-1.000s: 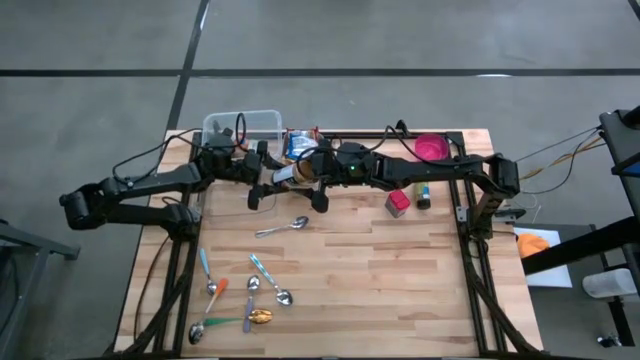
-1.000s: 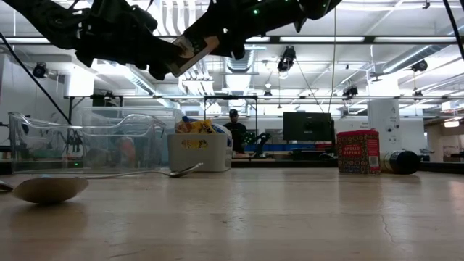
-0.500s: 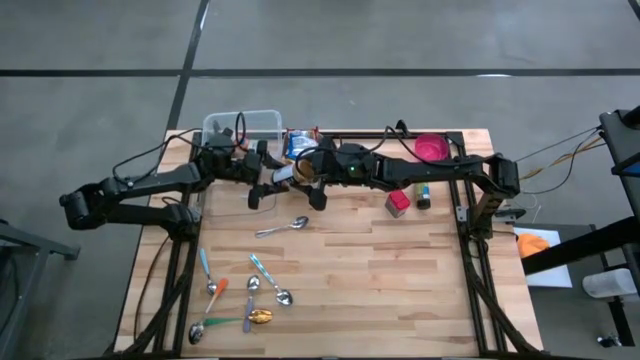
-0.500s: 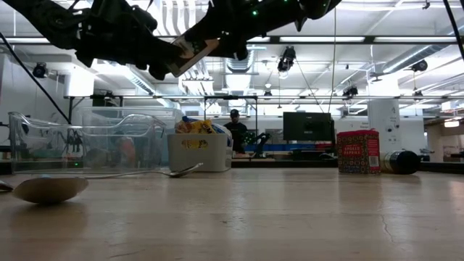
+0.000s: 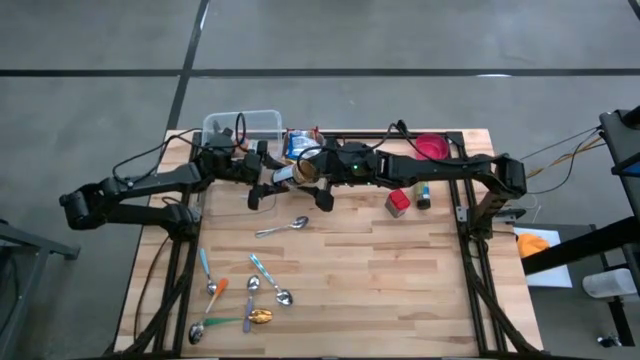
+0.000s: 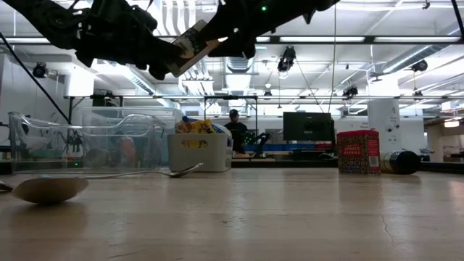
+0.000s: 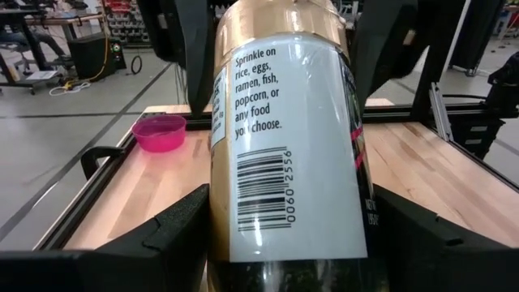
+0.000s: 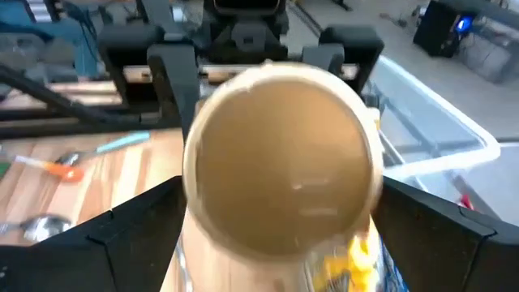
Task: Pick & Place Food Item
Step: Put the golden seasoning bottle into the white bin
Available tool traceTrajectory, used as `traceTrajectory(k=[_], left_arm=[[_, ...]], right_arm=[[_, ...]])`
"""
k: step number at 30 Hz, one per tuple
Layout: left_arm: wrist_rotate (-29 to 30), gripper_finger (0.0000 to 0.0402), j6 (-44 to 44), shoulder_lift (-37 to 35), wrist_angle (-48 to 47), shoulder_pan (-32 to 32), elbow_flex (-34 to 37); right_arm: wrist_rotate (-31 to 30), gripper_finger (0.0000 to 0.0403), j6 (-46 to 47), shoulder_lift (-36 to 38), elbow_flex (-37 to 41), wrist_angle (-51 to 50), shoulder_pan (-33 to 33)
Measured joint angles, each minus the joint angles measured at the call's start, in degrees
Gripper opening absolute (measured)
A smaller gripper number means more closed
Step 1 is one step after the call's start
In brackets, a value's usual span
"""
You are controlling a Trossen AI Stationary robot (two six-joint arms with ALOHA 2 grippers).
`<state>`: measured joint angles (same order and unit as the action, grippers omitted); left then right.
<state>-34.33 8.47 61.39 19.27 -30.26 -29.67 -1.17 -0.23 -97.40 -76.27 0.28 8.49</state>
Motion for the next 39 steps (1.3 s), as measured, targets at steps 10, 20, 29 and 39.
traceTrajectory(k=[10,20,29,39], left_arm=[[0.02,0.0268,0.0,-0.02,0.01,0.0,0.0],[0.02,0.0268,0.0,-0.04,0.19,0.0,0.0],[0.02,0.0267,0.0,-0.04,0.2,0.02,-0.02],[4.71,0.0269,0.0,-0.53,-0.02,-0.05,-0.04]], right_arm=[[0.09,0.0371,0.24,6.11,0.0,-16.51,0.0],[-0.35,0.0371,2.4,8.17,0.0,-31.34,0.02],[-0.39,0.0371,3.25,7.79,0.79,-33.08,0.02],[-0.48,0.0371,3.25,7.79,0.92,-33.1,0.02]])
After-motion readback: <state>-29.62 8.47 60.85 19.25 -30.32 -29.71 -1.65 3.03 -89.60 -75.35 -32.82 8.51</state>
